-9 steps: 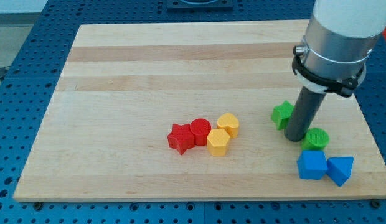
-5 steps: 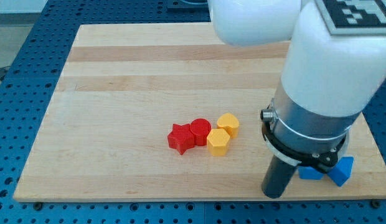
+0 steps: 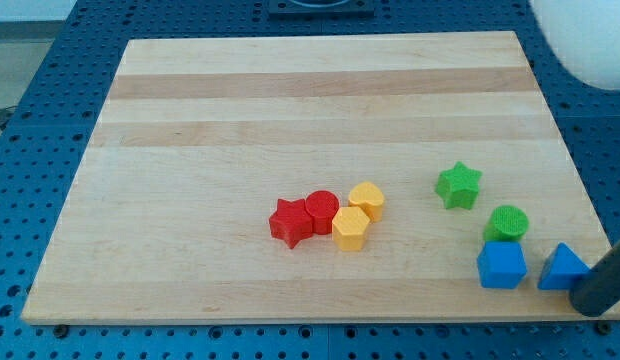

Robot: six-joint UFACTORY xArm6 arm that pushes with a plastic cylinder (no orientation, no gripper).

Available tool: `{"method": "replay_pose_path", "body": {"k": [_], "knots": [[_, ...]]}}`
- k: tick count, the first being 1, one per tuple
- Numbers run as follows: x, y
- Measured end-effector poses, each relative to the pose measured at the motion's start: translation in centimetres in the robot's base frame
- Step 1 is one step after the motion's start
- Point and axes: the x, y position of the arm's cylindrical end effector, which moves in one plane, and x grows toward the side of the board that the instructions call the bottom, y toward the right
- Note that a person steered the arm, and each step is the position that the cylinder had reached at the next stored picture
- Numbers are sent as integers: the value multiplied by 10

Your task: Push the blue triangle into the green circle

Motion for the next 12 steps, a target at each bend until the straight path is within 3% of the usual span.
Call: {"method": "replay_pose_path", "body": {"k": [5, 7, 9, 12], "knots": [[-37, -45], [-2, 14], [-70, 27], [-38, 25]]}}
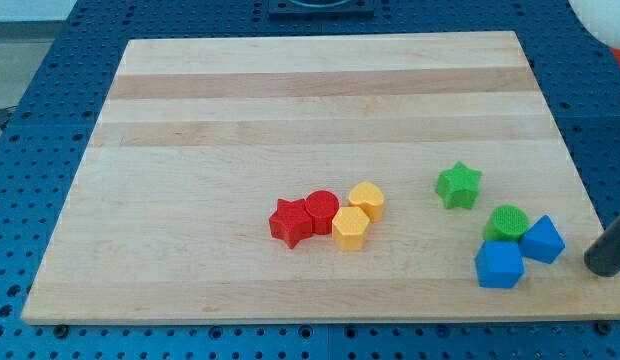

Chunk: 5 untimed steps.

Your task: Push the blue triangle into the green circle

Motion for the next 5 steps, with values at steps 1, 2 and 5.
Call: {"method": "replay_pose_path", "body": {"k": [1, 2, 5], "knots": [[0, -15], [-27, -33], [-53, -36]]}}
